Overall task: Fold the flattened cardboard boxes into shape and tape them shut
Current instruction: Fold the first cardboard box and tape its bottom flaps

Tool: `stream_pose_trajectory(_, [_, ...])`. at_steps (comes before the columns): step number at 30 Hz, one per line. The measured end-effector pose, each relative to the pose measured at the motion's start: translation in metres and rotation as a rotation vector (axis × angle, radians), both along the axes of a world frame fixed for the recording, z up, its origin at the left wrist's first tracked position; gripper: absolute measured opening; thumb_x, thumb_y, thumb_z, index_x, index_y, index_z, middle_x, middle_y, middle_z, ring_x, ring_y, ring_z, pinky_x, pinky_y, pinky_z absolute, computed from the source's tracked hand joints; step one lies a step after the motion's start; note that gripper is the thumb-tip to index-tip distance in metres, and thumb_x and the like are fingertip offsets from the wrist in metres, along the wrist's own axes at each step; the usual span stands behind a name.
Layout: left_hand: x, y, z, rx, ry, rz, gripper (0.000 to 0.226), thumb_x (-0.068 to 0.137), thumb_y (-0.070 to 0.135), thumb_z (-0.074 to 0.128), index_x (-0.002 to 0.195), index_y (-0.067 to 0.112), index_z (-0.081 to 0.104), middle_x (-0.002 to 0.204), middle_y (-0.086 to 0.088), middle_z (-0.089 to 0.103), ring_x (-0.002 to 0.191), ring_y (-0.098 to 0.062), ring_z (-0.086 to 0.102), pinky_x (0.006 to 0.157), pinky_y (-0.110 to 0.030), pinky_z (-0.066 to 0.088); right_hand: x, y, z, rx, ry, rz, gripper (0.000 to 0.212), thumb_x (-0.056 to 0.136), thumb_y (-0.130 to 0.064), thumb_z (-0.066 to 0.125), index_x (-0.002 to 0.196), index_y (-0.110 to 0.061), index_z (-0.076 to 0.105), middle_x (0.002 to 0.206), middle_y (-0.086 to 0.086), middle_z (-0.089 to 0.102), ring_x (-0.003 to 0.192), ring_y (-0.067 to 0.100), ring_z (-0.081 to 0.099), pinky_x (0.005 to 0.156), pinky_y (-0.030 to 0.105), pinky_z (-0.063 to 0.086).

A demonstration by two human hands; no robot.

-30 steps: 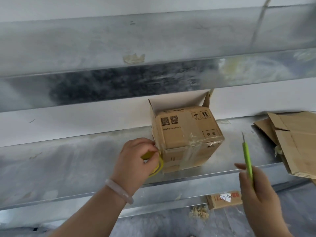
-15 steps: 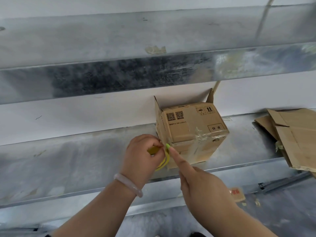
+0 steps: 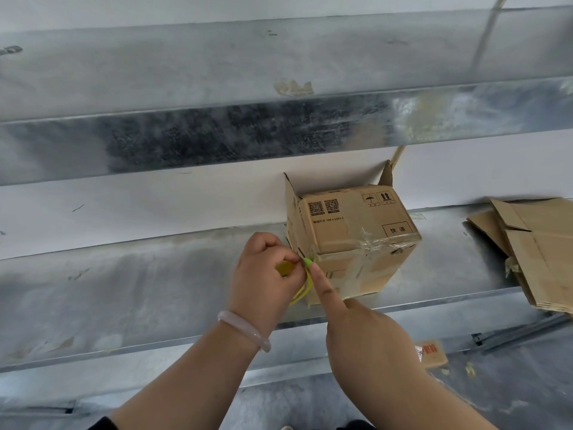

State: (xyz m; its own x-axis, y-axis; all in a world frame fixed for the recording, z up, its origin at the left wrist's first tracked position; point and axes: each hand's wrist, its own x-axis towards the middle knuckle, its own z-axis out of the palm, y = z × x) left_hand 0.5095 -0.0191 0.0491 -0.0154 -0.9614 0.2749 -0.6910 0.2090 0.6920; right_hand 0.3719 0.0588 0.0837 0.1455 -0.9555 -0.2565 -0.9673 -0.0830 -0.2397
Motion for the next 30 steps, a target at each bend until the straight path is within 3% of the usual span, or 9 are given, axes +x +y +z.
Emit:
stream_pose_trajectory(6, [0.0,0.0,-0.001,0.003,0.0,-0.009,0.01,0.076,0.031,0.07,0.078,0.022,0.072,0.095,0.013,0.048,0.09,0.003,0.048,0.069,-0.001,0.033,-0.001,0.005,0.001,0.025,-0.014,0.007,0.094,0.1,-0.017,0.035,0.107,-0.039,-0.056,0.108,-0.003,0.054,0.077,0.016,0.051,0.067,0.027,0.045])
stream_pose_trajectory(13, [0.0,-0.004,-0.005,-0.001,0.0,0.007,0.008,0.075,0.031,0.07,0.076,0.023,0.071,0.094,0.014,0.046,0.087,0.001,0.047,0.07,-0.003,0.031,-0.005,0.005,-0.003,0.005,-0.032,-0.027,0.091,0.098,-0.013,0.036,0.12,-0.035,-0.049,0.092,-0.003,0.043,0.074,0.018,0.048,0.064,0.028,0.042])
stream_pose_trajectory(19, [0.006,-0.004,-0.016,0.044,0.016,0.024,0.006,0.076,0.028,0.072,0.078,0.022,0.073,0.096,0.012,0.048,0.088,-0.004,0.049,0.073,-0.011,0.038,-0.006,0.003,-0.004,0.005,-0.06,-0.013,0.095,0.102,-0.019,0.034,0.107,-0.05,-0.056,0.093,-0.006,0.042,0.075,0.016,0.047,0.066,0.028,0.043])
stream_pose_trajectory(22, [0.013,-0.007,-0.019,0.065,0.0,0.022,0.003,0.077,0.024,0.072,0.079,0.023,0.071,0.095,0.015,0.049,0.085,-0.003,0.051,0.07,-0.007,0.035,-0.009,0.006,-0.013,-0.074,-0.121,0.042,0.096,0.102,-0.021,0.035,0.115,-0.054,-0.054,0.092,-0.009,0.048,0.073,0.015,0.052,0.065,0.029,0.047])
stream_pose_trajectory(23, [0.017,-0.009,-0.021,0.069,-0.011,0.027,0.003,0.077,0.024,0.071,0.079,0.024,0.07,0.094,0.018,0.048,0.084,-0.001,0.051,0.068,-0.006,0.034,-0.011,0.008,-0.019,-0.154,-0.154,0.074,0.097,0.1,-0.02,0.039,0.126,-0.054,-0.048,0.089,-0.01,0.052,0.069,0.013,0.054,0.061,0.027,0.047])
stream_pose_trajectory(25, [0.025,-0.01,-0.023,0.077,-0.023,0.046,0.004,0.077,0.025,0.071,0.078,0.027,0.068,0.092,0.022,0.047,0.084,0.003,0.051,0.066,-0.005,0.032,-0.019,0.012,-0.026,-0.323,-0.214,0.17,0.094,0.089,-0.018,0.052,0.152,-0.045,-0.012,0.074,-0.014,0.058,0.051,0.008,0.053,0.046,0.018,0.04])
stream_pose_trajectory(27, [0.033,-0.011,-0.027,0.07,-0.035,0.051,0.008,0.08,0.024,0.07,0.077,0.029,0.064,0.093,0.022,0.048,0.083,0.0,0.052,0.065,-0.008,0.033,-0.036,0.021,-0.03,-0.421,-0.36,0.165,0.078,0.086,-0.021,0.048,0.156,-0.034,0.018,0.066,-0.017,0.056,0.044,0.003,0.048,0.043,0.013,0.037])
stream_pose_trajectory(30, [0.042,-0.014,-0.032,0.033,-0.065,0.042,0.013,0.085,0.023,0.064,0.078,0.031,0.057,0.095,0.018,0.051,0.081,-0.006,0.053,0.064,-0.013,0.037,-0.06,0.031,-0.026,-0.535,-0.522,0.058,0.069,0.089,-0.024,0.044,0.155,-0.033,0.024,0.075,-0.019,0.058,0.053,-0.004,0.049,0.05,0.007,0.04])
